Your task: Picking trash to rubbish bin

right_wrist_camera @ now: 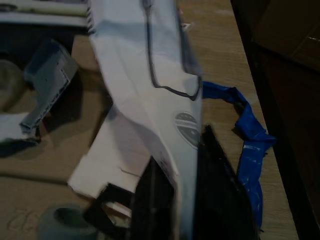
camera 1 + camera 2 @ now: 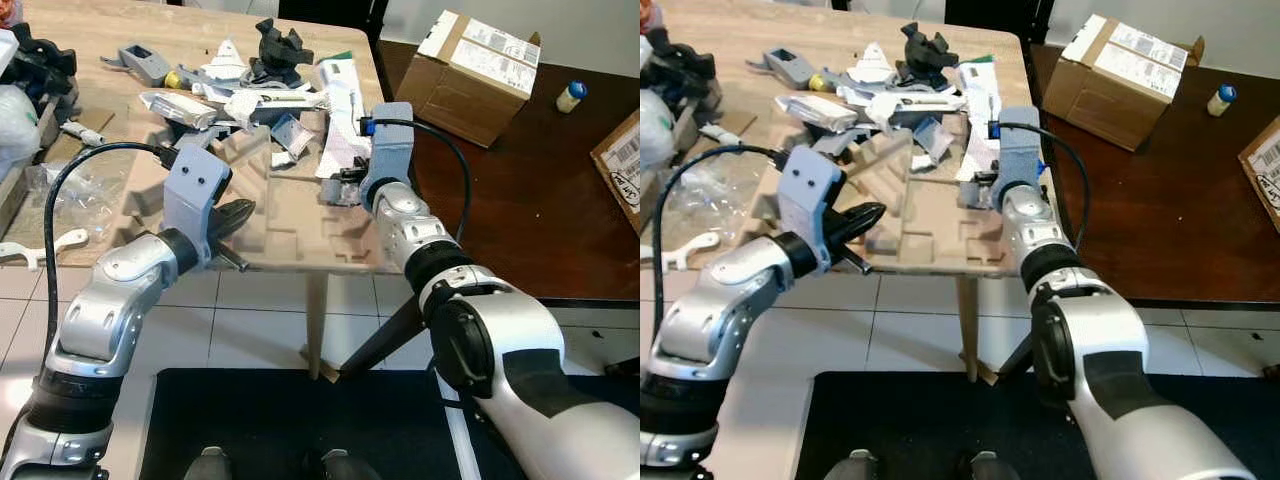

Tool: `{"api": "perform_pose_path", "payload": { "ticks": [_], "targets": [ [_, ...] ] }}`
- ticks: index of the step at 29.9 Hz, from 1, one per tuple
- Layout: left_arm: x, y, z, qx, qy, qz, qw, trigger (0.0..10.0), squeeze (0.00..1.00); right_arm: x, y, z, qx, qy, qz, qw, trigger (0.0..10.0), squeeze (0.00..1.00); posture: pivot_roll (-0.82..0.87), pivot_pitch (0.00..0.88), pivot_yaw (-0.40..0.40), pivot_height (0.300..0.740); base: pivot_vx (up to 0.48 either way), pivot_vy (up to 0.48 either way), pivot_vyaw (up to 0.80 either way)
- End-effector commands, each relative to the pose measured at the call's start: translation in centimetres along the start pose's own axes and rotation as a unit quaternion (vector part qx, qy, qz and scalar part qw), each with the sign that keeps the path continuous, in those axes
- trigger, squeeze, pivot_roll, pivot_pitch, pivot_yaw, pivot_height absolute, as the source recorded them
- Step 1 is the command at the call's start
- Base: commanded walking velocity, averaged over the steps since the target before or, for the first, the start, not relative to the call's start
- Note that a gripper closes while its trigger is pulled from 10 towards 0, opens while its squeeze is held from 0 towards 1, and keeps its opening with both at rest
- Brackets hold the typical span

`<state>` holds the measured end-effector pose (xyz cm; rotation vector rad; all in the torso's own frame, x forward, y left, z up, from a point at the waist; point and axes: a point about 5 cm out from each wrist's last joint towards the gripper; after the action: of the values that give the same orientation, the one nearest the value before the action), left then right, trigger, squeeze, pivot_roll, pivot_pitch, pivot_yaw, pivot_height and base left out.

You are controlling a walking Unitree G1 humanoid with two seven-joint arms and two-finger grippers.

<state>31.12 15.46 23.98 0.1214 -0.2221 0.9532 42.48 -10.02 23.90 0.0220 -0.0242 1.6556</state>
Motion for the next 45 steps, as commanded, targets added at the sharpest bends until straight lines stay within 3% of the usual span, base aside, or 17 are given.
{"api": "perform_pose_path", "payload": {
  "ticks": [1,8,16,19,20,23,31,36,38,39,42,43,45],
  "targets": [
    [0.0,0.1,-0.2,0.008,-0.006,-0.005,1.000,10.0,0.00,-0.8,0.4,-2.7,0.050,-0.010,-0.011,0.999,0.0,0.00,0.16,0.244,-0.110,0.740,0.000,0.000,0.00],
    [0.1,-0.1,-0.2,0.008,-0.007,-0.006,1.000,10.0,0.00,-1.4,0.5,-2.9,0.049,-0.027,-0.018,0.998,0.0,0.00,0.16,0.239,-0.105,0.740,0.000,0.000,0.00],
    [0.1,-0.3,-0.2,0.004,-0.006,-0.006,1.000,10.0,0.00,-2.0,0.4,-1.7,0.006,-0.106,0.001,0.994,0.0,0.00,0.14,0.224,-0.089,0.740,0.000,0.000,0.00],
    [0.5,-0.6,0.2,-0.018,0.009,0.004,1.000,10.0,0.00,-3.3,0.3,1.1,-0.080,-0.213,0.013,0.974,0.0,0.00,0.12,0.215,-0.069,0.740,0.000,0.000,0.00],
    [0.5,-0.6,0.2,-0.018,0.009,0.004,1.000,10.0,0.00,-3.3,0.3,1.1,-0.080,-0.213,0.013,0.974,0.0,0.00,0.12,0.215,-0.069,0.740,0.000,0.000,0.00],
    [0.9,-0.6,0.5,-0.038,0.032,0.014,0.999,10.0,0.00,-4.7,0.3,3.4,-0.135,-0.271,0.031,0.952,0.0,0.00,0.11,0.205,-0.053,0.740,0.000,0.000,0.00],
    [0.9,-0.5,0.1,-0.048,0.055,0.010,0.997,10.0,0.00,-5.7,0.6,5.0,-0.174,-0.306,0.086,0.932,0.0,0.00,0.07,0.183,-0.034,0.740,0.000,0.000,0.00],
    [0.1,-0.3,0.4,-0.076,0.095,-0.031,0.992,10.0,0.00,-6.5,1.0,5.0,-0.178,-0.338,0.148,0.912,0.0,0.00,0.06,0.160,-0.039,0.740,0.000,0.000,0.00],
    [-0.2,-0.1,0.5,-0.086,0.114,-0.050,0.988,10.0,0.00,-6.7,1.1,4.8,-0.173,-0.346,0.171,0.906,0.0,0.00,0.05,0.157,-0.042,0.740,0.000,0.000,0.00],
    [-1.5,1.0,0.9,-0.117,0.168,-0.132,0.970,10.0,0.00,-7.3,1.8,4.4,-0.167,-0.350,0.233,0.892,0.0,0.00,0.04,0.151,-0.049,0.740,0.000,0.000,0.00],
    [-3.5,3.3,1.1,-0.131,0.224,-0.260,0.930,10.0,0.00,-8.6,3.2,3.4,-0.166,-0.387,0.309,0.853,0.0,0.00,0.04,0.148,-0.050,0.740,0.000,0.000,0.00],
    [-3.5,3.3,1.1,-0.131,0.224,-0.260,0.930,10.0,0.00,-8.6,3.2,3.4,-0.166,-0.387,0.309,0.853,0.0,0.00,0.04,0.148,-0.050,0.740,0.000,0.000,0.00],
    [-4.0,3.8,0.8,-0.123,0.233,-0.280,0.923,10.0,0.00,-9.1,4.1,2.9,-0.166,-0.402,0.341,0.833,0.0,0.00,0.03,0.147,-0.049,0.740,0.000,0.000,0.00]
  ]
}}
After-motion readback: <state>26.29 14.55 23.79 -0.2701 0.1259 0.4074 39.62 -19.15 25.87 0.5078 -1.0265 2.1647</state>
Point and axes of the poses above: a point about 5 cm out from each wrist's last joint towards the gripper, its own y axis pointing back from the gripper into the wrist, its own z axis along the axis of the wrist's last joint, x = y × z
